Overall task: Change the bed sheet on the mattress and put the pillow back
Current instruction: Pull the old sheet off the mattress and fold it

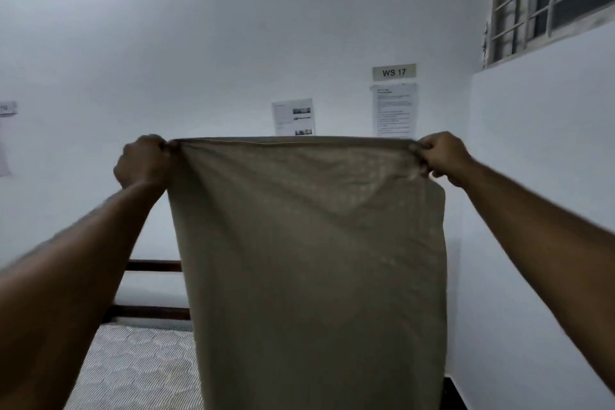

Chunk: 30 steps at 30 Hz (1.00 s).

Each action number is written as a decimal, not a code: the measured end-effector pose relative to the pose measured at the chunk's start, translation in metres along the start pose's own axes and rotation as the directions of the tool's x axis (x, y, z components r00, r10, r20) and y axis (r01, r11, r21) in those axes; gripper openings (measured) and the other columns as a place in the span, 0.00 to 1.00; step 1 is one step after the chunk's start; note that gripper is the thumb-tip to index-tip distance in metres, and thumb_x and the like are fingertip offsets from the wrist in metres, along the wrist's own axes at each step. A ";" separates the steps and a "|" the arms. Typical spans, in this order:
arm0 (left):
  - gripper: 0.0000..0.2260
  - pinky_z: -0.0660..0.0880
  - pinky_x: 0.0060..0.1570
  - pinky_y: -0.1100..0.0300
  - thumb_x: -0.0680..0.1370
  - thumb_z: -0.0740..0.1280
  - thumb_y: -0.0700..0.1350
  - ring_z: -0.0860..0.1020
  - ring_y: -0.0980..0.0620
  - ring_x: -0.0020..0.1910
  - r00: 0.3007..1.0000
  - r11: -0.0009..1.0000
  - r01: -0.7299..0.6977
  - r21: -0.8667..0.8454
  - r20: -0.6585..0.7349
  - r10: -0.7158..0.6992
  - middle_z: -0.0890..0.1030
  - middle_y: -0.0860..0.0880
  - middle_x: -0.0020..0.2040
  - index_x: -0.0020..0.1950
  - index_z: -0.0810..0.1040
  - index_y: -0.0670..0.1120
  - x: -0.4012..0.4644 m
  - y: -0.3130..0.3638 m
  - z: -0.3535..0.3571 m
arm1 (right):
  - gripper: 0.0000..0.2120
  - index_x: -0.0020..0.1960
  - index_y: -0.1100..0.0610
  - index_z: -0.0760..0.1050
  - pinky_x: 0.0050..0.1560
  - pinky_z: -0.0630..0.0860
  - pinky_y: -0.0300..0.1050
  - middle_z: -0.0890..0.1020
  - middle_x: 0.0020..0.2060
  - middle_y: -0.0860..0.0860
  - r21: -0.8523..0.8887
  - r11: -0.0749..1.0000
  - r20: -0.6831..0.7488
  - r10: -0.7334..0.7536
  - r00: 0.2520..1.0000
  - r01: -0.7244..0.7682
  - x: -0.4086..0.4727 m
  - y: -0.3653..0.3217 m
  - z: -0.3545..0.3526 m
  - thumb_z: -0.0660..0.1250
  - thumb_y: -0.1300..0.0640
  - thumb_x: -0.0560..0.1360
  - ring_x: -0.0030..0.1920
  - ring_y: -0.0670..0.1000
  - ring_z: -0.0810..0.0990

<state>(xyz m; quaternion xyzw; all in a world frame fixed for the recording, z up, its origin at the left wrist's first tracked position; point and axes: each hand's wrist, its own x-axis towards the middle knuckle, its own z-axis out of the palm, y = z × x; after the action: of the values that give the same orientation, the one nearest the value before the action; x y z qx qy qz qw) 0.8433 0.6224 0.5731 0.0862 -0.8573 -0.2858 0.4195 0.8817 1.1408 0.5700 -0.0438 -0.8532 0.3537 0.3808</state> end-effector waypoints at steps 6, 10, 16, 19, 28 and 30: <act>0.15 0.81 0.34 0.53 0.79 0.68 0.46 0.81 0.46 0.26 0.990 0.936 0.134 -0.324 0.093 -0.110 0.83 0.37 0.36 0.38 0.82 0.37 0.029 0.028 -0.013 | 0.08 0.47 0.59 0.79 0.21 0.70 0.34 0.81 0.35 0.57 0.125 0.986 -0.037 0.113 0.993 -0.108 0.037 -0.036 -0.029 0.68 0.55 0.81 0.21 0.45 0.79; 0.11 0.79 0.25 0.61 0.80 0.71 0.42 0.81 0.51 0.22 0.981 0.822 0.184 -0.540 0.158 -0.116 0.82 0.36 0.35 0.45 0.80 0.34 0.044 0.057 -0.026 | 0.08 0.48 0.61 0.78 0.19 0.70 0.33 0.80 0.29 0.56 0.209 0.966 -0.097 0.173 0.980 -0.150 0.049 -0.053 -0.044 0.66 0.58 0.82 0.18 0.43 0.75; 0.09 0.79 0.24 0.59 0.79 0.71 0.41 0.82 0.50 0.26 0.983 0.946 -0.101 -0.308 0.113 0.142 0.84 0.39 0.34 0.43 0.83 0.35 0.045 0.063 -0.041 | 0.13 0.45 0.67 0.80 0.30 0.81 0.43 0.82 0.26 0.59 0.022 0.982 -0.017 0.190 0.982 -0.189 0.045 -0.056 -0.064 0.65 0.59 0.83 0.24 0.53 0.81; 0.13 0.79 0.36 0.60 0.79 0.66 0.40 0.80 0.50 0.29 0.976 0.954 -0.187 -0.235 -0.156 0.153 0.81 0.44 0.28 0.37 0.82 0.38 0.047 0.076 -0.044 | 0.08 0.42 0.63 0.79 0.38 0.81 0.47 0.82 0.32 0.58 -0.057 0.997 -0.380 -0.067 0.922 0.048 0.055 -0.061 -0.066 0.64 0.64 0.78 0.33 0.57 0.82; 0.11 0.75 0.34 0.57 0.77 0.68 0.42 0.79 0.40 0.33 0.977 0.943 -0.192 -0.273 -0.145 0.157 0.81 0.37 0.35 0.38 0.82 0.37 0.060 0.091 -0.047 | 0.08 0.48 0.66 0.82 0.45 0.80 0.46 0.84 0.42 0.65 -0.127 0.991 -0.338 -0.079 0.938 0.038 0.065 -0.060 -0.077 0.69 0.61 0.77 0.44 0.62 0.84; 0.10 0.79 0.42 0.50 0.78 0.68 0.42 0.81 0.39 0.36 0.976 0.960 -0.203 -0.192 -0.124 0.181 0.81 0.38 0.36 0.40 0.81 0.39 0.061 0.087 -0.046 | 0.05 0.50 0.66 0.82 0.34 0.79 0.40 0.83 0.37 0.63 -0.134 0.990 -0.172 0.010 0.985 -0.033 0.059 -0.056 -0.074 0.68 0.64 0.79 0.32 0.56 0.84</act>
<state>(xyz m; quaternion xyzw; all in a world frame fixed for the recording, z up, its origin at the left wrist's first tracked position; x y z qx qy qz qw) 0.8475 0.6509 0.6851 -0.0258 -0.8046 -0.3247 0.4965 0.9015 1.1613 0.6764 -0.1091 -0.8389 0.2938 0.4450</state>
